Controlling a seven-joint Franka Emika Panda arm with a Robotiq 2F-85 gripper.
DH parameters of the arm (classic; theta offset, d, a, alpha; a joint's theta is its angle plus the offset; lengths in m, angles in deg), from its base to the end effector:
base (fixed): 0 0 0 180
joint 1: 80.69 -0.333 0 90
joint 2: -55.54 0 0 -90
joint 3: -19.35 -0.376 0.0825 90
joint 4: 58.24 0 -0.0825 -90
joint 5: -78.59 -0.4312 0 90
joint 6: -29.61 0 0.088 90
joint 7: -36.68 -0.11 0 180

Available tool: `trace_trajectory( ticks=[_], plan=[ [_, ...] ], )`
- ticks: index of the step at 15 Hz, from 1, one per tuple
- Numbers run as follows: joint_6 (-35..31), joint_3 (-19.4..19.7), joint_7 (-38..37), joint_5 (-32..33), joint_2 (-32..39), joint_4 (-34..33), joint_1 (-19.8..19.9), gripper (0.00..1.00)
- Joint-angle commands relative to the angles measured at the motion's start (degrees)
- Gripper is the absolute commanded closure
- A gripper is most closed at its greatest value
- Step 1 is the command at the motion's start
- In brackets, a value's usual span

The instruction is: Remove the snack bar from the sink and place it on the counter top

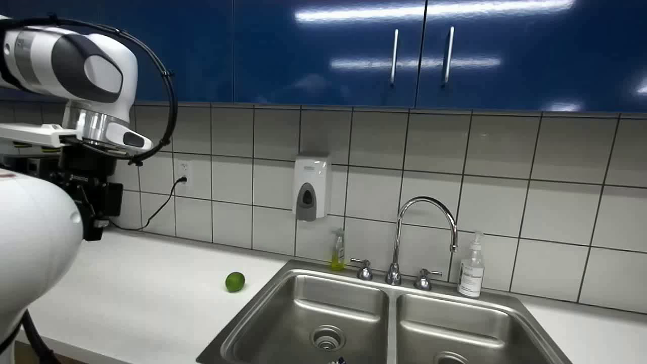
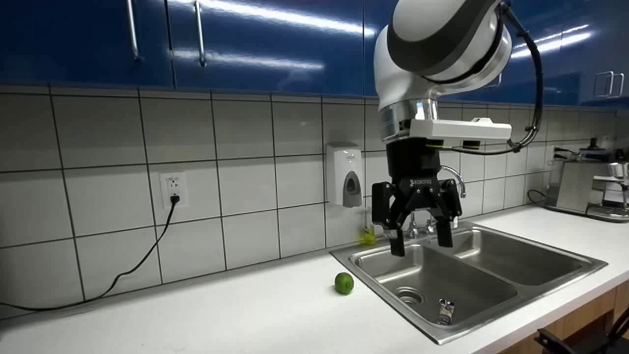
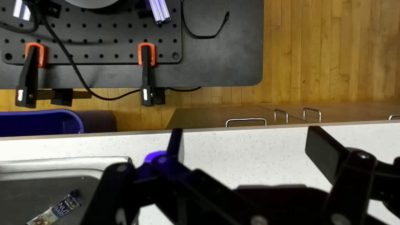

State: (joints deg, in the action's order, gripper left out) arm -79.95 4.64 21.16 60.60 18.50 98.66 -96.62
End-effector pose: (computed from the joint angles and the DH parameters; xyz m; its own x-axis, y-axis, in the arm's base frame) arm 0.2708 0.1821 0.4093 0.9742 0.0704 -0.2146 0.0584 -0.9964 -0.0616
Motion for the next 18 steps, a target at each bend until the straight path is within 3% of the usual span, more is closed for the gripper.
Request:
trace_trajectory(
  ticks=[1,3,10,18],
  plan=[
    [0.3,-0.3,0.2,-0.1,0.0,-0.1,0.4,0.0],
    [0.3,-0.3,0.2,-0.1,0.0,-0.1,0.4,0.0],
    [-14.9,0.3,0.0,1.8,12.5,0.8,3.8,0.0],
    [-32.2,5.2,-2.8,12.7,27.3,0.2,13.1,0.0]
  ],
)
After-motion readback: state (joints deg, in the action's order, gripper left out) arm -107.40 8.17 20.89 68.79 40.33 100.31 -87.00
